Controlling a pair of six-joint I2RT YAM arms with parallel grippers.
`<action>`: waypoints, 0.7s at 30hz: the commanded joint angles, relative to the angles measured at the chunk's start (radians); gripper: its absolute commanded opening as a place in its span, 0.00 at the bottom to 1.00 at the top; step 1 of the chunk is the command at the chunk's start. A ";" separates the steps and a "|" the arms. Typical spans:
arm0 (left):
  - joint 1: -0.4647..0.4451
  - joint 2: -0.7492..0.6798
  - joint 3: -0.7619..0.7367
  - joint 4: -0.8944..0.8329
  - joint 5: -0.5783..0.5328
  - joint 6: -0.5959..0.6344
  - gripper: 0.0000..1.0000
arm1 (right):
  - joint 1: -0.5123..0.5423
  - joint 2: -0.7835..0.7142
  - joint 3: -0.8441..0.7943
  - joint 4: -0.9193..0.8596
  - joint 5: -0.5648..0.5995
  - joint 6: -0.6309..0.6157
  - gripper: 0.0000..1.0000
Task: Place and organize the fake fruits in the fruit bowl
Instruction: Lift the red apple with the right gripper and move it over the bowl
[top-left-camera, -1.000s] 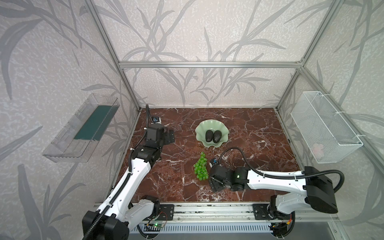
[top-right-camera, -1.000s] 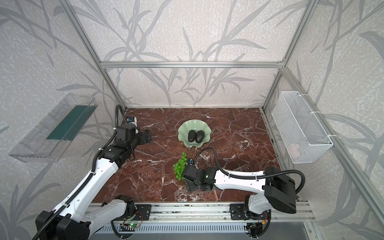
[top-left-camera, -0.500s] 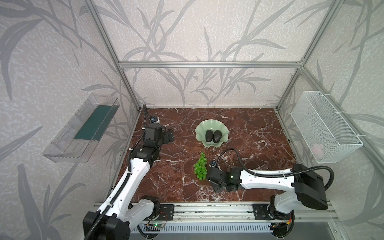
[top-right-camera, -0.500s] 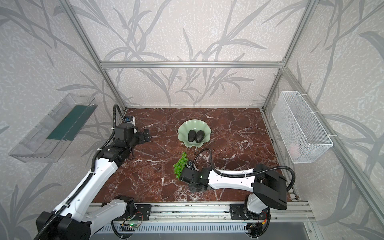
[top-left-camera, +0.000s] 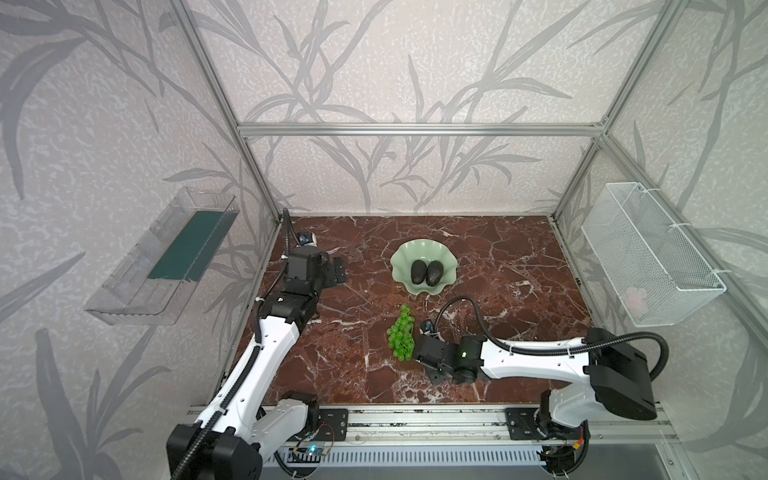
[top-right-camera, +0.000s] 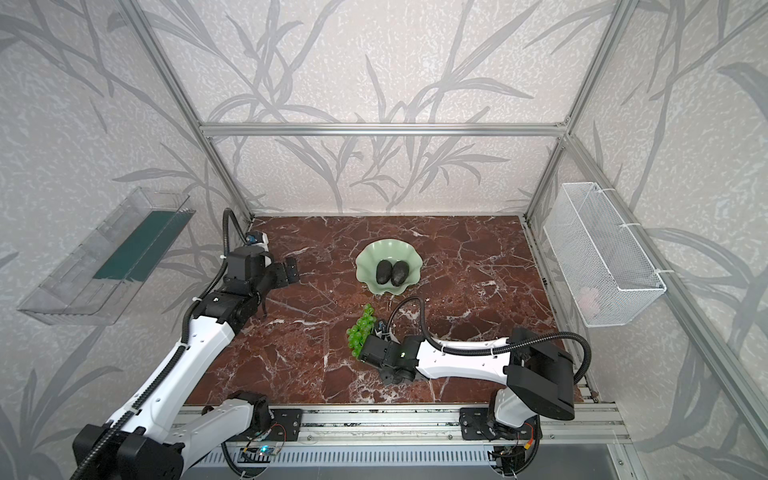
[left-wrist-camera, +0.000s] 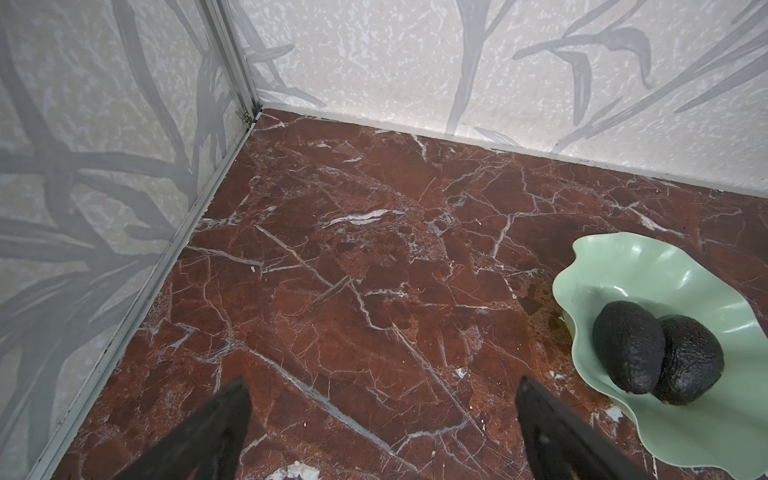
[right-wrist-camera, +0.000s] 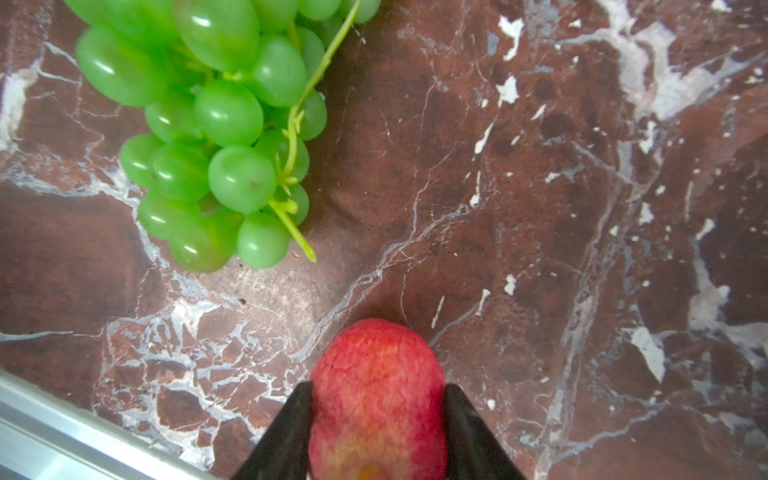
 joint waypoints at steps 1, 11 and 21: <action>0.008 -0.002 -0.010 0.004 0.011 -0.005 1.00 | -0.006 -0.073 0.080 -0.118 0.077 -0.036 0.40; 0.013 -0.038 -0.022 0.004 -0.003 -0.009 1.00 | -0.313 -0.196 0.216 -0.039 0.042 -0.268 0.39; 0.021 -0.058 -0.032 0.008 0.005 -0.014 1.00 | -0.519 0.123 0.547 0.077 -0.028 -0.478 0.40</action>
